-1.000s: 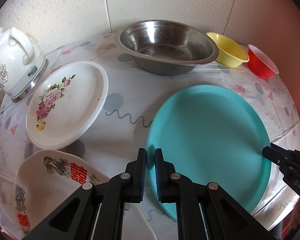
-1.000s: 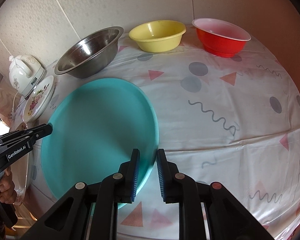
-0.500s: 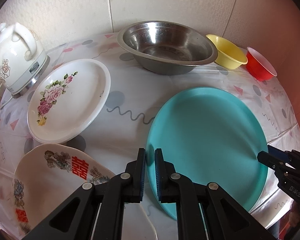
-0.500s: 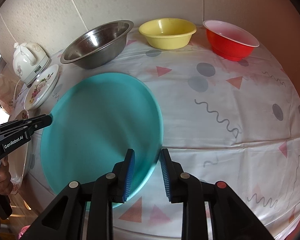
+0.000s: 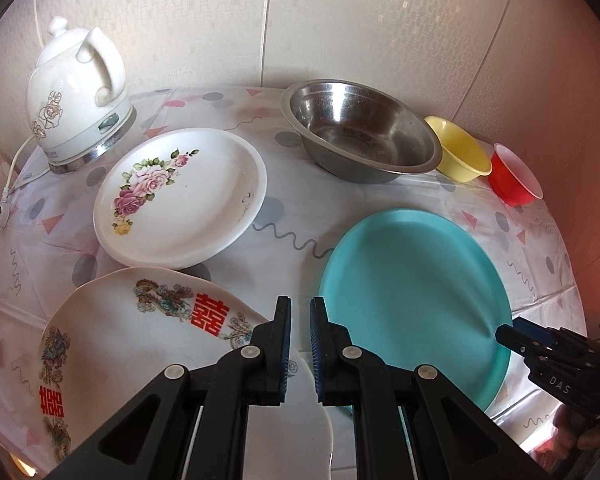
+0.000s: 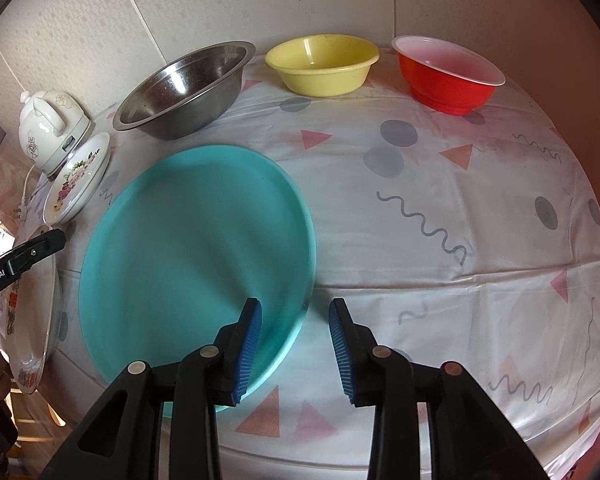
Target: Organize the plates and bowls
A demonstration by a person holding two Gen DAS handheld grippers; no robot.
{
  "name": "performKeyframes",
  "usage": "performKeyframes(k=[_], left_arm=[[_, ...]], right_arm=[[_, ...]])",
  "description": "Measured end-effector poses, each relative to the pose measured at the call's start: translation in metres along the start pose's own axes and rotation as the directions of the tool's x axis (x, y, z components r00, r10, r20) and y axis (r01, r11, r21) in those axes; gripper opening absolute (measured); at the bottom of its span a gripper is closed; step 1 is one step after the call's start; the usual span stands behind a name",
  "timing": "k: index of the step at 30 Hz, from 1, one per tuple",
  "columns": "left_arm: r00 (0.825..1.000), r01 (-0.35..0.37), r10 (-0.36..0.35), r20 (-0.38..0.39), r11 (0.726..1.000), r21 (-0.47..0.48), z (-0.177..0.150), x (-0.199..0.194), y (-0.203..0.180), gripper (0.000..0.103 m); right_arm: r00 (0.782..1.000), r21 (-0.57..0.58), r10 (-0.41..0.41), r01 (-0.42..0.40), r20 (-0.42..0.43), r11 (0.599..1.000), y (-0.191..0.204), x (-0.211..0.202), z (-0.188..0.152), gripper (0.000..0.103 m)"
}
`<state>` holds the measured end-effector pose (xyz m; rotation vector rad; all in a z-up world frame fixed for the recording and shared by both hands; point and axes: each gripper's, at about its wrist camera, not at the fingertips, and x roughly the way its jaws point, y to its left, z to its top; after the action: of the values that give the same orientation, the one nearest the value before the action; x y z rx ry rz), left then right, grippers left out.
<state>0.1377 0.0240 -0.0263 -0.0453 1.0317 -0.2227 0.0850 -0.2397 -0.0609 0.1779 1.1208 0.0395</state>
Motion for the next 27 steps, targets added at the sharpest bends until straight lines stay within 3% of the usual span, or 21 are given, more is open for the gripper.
performKeyframes(k=[4,10,17,27], left_arm=[[0.999,0.022,-0.021,0.029,0.998,-0.054,0.000,-0.014,0.015,0.010],[0.998,0.002,0.007,0.067,0.991,-0.133,-0.007,-0.031,0.048,0.010],[0.995,-0.043,0.063,0.083,0.974,-0.221,-0.022,-0.046,0.090,0.010],[0.989,-0.094,0.124,0.085,0.951,-0.294,-0.040,-0.056,0.130,0.010]], right_arm=[[1.000,0.021,-0.019,0.019,0.009,1.000,-0.004,-0.003,0.001,0.036],[0.999,-0.014,-0.018,0.019,0.046,1.000,0.005,-0.016,0.008,0.036],[0.995,-0.119,0.089,-0.083,0.046,0.989,0.047,-0.017,0.016,0.036],[0.980,-0.263,0.199,-0.195,-0.011,0.945,0.115,-0.007,0.020,0.036]])
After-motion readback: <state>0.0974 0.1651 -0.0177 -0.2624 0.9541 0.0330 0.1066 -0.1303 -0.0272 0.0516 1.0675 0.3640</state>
